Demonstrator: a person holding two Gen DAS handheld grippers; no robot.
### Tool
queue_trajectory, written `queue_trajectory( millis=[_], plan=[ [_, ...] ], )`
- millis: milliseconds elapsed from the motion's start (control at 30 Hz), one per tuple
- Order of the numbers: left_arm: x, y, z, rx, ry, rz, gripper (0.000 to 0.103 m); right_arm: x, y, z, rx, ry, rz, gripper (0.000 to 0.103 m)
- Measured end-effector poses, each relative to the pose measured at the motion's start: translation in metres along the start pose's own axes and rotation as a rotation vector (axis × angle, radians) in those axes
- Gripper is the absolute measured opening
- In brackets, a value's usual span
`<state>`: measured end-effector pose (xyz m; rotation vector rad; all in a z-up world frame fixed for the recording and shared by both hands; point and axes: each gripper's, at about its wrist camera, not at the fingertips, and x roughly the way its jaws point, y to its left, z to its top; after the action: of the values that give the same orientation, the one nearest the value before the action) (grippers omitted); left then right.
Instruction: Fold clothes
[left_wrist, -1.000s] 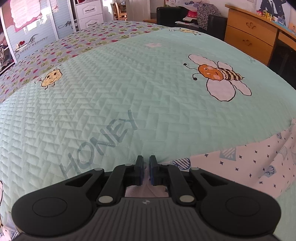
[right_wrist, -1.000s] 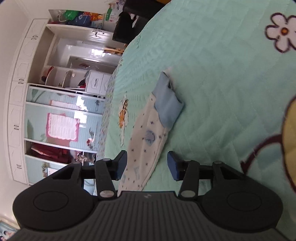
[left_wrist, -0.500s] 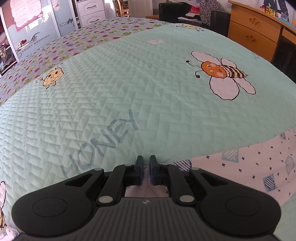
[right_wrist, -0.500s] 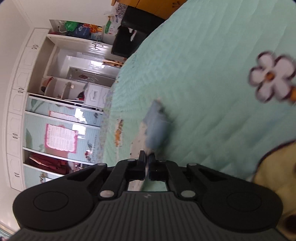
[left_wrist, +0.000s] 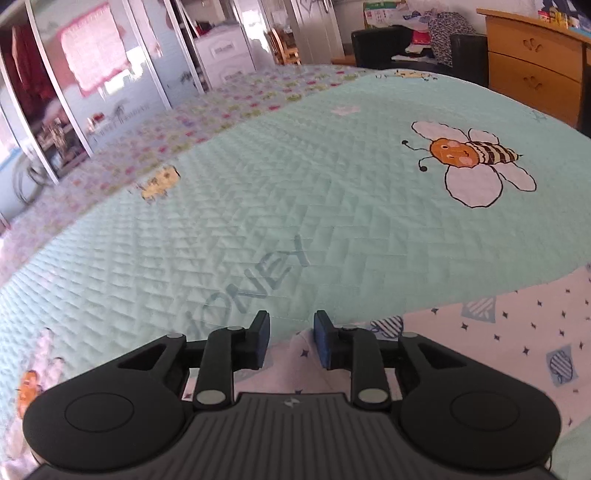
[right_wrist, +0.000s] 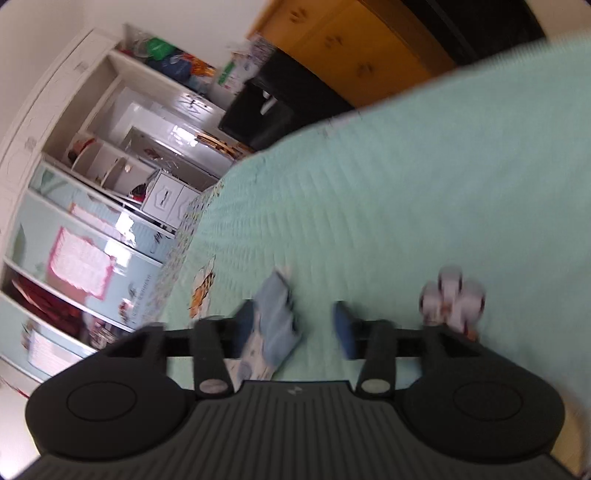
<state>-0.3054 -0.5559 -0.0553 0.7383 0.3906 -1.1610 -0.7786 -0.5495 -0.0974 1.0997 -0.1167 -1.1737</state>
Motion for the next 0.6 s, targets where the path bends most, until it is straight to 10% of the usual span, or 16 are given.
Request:
queue_trajectory(
  millis=[300, 367, 433, 600],
  plan=[
    [-0.135, -0.024, -0.100, -0.273, 0.023, -0.134, 0.041, 0.068, 0.037, 0.015, -0.380, 0.129, -0.041, 0.074],
    [-0.153, -0.023, -0.122, -0.309, 0.053, -0.154, 0.042, 0.068, 0.040, 0.012, -0.402, 0.156, -0.024, 0.064],
    [-0.168, -0.021, -0.141, -0.324, 0.078, -0.161, 0.044, 0.072, 0.040, 0.009, -0.394, 0.192, -0.009, 0.026],
    [-0.185, -0.003, -0.172, -0.355, 0.122, -0.121, 0.055, 0.068, 0.032, 0.010, -0.317, 0.185, -0.017, 0.010]
  ],
)
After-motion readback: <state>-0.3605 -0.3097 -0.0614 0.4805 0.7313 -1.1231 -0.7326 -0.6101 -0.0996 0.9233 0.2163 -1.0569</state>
